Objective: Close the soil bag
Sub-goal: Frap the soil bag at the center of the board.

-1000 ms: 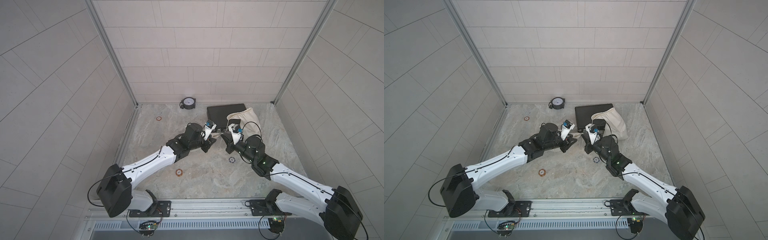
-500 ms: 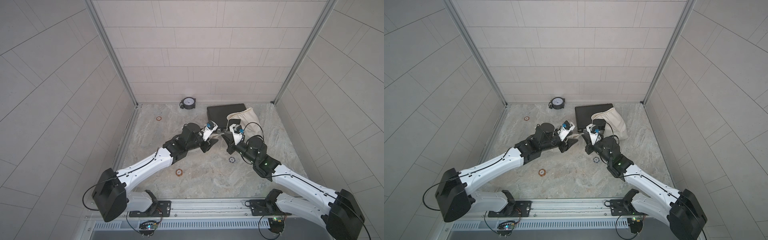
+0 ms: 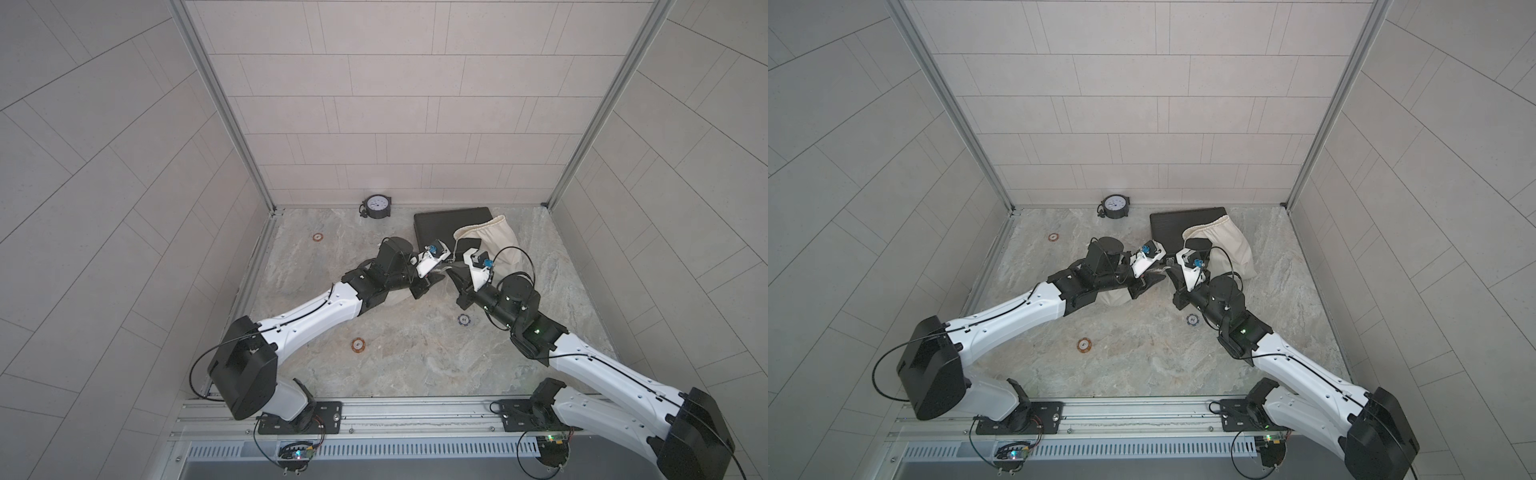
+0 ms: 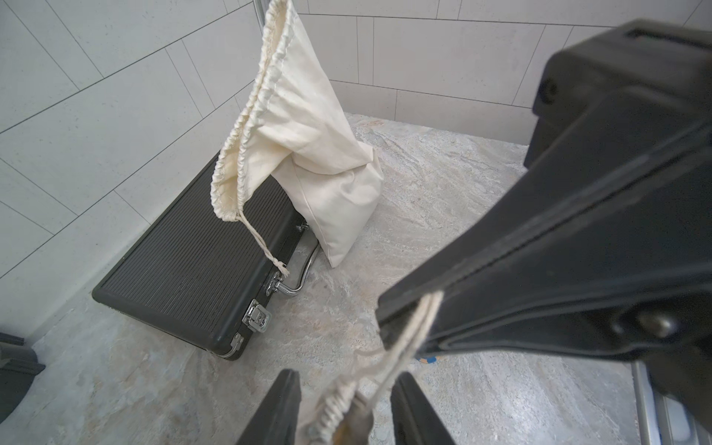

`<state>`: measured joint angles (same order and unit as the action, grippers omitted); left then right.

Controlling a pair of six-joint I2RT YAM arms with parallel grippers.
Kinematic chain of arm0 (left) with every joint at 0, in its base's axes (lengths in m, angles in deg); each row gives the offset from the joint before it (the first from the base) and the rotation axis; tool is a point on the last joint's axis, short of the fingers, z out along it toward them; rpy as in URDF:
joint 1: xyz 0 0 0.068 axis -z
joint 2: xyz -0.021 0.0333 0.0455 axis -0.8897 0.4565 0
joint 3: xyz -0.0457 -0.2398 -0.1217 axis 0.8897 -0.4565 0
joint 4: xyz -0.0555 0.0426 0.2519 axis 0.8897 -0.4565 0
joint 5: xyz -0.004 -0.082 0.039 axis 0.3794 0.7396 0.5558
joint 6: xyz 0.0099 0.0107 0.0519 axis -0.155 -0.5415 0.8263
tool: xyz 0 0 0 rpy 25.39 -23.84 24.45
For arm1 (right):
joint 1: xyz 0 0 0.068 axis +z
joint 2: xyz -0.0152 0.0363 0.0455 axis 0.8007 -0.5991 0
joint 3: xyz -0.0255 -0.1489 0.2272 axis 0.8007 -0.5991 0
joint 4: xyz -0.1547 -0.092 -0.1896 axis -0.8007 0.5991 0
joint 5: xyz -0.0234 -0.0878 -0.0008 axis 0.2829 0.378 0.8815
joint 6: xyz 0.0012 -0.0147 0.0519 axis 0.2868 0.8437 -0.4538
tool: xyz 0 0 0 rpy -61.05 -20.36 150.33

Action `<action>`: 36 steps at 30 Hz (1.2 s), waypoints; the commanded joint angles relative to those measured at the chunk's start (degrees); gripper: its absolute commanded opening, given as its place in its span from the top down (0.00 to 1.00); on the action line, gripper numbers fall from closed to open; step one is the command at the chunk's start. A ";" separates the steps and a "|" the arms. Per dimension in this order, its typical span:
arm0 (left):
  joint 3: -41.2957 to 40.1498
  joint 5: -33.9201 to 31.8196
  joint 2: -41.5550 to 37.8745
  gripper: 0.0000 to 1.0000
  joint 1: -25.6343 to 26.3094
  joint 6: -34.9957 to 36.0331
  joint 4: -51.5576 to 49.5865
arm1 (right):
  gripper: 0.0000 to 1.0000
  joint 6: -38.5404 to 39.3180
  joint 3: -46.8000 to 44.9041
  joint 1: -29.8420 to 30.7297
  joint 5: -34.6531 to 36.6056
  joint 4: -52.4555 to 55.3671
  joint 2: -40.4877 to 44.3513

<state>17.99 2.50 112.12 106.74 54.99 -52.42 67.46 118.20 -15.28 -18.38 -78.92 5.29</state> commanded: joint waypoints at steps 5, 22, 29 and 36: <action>1.38 1.38 2.92 0.82 0.22 2.38 -3.97 | 1.00 0.50 -0.64 0.06 1.49 -1.42 2.80; -8.12 -27.03 8.64 0.84 5.46 -12.07 -13.06 | 1.00 -6.02 -1.47 -10.18 1.26 4.07 14.10; -10.88 -33.19 9.85 0.89 6.56 -22.27 -16.75 | 1.00 -8.43 -1.18 -15.14 -0.53 5.51 14.50; -14.14 -33.20 7.79 0.88 6.47 -29.67 -18.72 | 1.00 -10.35 -0.97 -19.67 -2.13 7.62 14.62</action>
<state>9.99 -18.81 117.46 116.84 31.04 -46.52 58.98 113.59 -30.36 -30.95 -61.44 15.89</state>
